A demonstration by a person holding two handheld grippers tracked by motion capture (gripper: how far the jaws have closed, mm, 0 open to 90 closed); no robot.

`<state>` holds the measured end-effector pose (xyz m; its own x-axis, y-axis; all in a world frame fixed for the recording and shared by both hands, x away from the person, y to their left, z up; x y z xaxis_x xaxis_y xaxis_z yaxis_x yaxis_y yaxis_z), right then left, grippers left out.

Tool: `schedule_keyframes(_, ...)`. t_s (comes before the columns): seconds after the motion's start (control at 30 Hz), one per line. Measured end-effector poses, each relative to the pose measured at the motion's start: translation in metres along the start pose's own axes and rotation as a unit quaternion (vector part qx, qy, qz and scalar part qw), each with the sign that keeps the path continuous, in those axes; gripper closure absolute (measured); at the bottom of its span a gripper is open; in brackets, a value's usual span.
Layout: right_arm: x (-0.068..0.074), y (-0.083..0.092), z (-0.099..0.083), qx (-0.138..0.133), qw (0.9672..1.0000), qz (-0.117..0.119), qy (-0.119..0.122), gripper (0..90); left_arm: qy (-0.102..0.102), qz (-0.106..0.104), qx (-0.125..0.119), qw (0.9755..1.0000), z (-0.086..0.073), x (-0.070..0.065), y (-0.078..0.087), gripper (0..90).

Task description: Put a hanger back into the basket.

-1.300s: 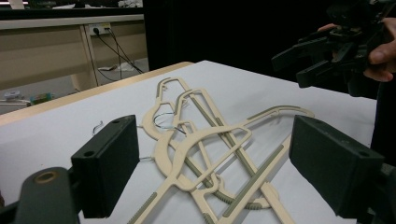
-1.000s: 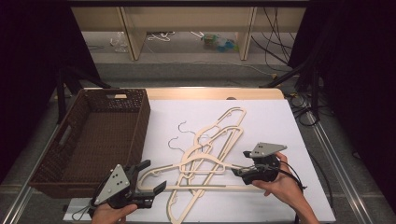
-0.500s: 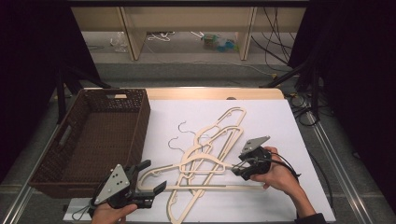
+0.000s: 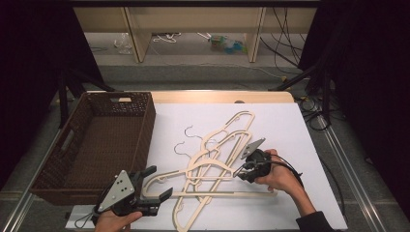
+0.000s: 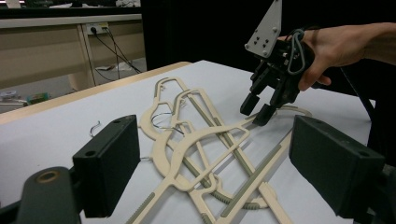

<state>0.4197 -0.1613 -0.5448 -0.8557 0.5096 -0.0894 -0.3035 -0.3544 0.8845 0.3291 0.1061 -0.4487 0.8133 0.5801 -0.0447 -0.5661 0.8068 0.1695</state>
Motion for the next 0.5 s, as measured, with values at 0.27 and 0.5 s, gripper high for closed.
schedule_keyframes(0.27, 0.0008, -0.0079, -0.0015, 0.015, 0.9998, 0.010, 0.006, 64.1, -0.004, -0.002, 0.002, 1.0000, -0.0004, -0.0003, -0.0002, 16.4)
schedule_keyframes(0.5, 0.0017, -0.0103, 0.0018, 0.022, 0.9994, 0.014, 0.022, 69.1, -0.006, -0.003, 0.004, 1.0000, -0.0006, -0.0009, -0.0011, 16.4)
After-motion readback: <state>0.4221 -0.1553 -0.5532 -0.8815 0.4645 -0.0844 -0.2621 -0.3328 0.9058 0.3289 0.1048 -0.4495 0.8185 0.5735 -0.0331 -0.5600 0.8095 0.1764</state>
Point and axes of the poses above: each handheld gripper's, and its own axes: y roughly backward along the jaws, z roughly out of its top, x roughly to its left, the point moved 10 cm from there along -y, roughly forward along the jaws, and after that the axes turned 5 degrees about -z, right-handed, at the moved point
